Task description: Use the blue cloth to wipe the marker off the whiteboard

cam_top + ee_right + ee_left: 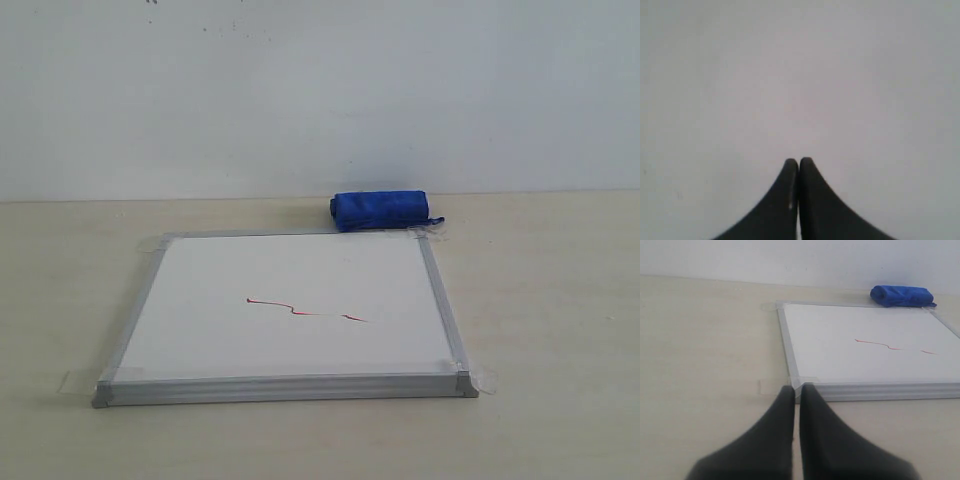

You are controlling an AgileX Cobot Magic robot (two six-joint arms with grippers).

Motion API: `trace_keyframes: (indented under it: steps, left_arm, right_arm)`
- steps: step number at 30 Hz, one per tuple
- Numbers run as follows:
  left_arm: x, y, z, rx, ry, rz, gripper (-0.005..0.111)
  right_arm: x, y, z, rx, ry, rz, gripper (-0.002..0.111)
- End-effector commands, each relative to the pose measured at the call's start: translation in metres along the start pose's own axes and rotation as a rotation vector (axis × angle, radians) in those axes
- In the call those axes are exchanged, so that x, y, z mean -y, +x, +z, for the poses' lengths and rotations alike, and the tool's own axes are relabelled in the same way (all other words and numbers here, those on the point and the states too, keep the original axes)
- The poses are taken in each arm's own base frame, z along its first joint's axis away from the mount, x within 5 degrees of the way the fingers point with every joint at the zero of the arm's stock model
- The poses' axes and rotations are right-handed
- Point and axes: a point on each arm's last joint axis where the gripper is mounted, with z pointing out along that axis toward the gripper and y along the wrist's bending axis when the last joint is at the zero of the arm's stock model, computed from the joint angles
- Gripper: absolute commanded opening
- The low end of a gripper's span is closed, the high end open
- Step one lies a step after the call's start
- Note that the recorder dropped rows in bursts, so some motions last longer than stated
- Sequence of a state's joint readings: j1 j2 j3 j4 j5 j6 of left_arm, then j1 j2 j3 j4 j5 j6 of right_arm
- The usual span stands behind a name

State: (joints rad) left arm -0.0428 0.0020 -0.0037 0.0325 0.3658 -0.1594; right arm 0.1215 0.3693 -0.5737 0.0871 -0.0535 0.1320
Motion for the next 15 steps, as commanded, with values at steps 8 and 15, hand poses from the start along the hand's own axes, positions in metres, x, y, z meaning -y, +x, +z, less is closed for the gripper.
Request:
trace_keyframes:
  steps: [8, 15]
  left_arm:
    - [0.0, 0.0, 0.0, 0.006, -0.004, -0.003, 0.004]
    - [0.0, 0.0, 0.0, 0.006, -0.004, -0.003, 0.004]
  right_arm:
    - [0.016, 0.084, 0.079, -0.635, 0.123, 0.037, 0.0]
    - [0.022, 0.122, 0.103, -0.746, 0.151, 0.054, 0.0]
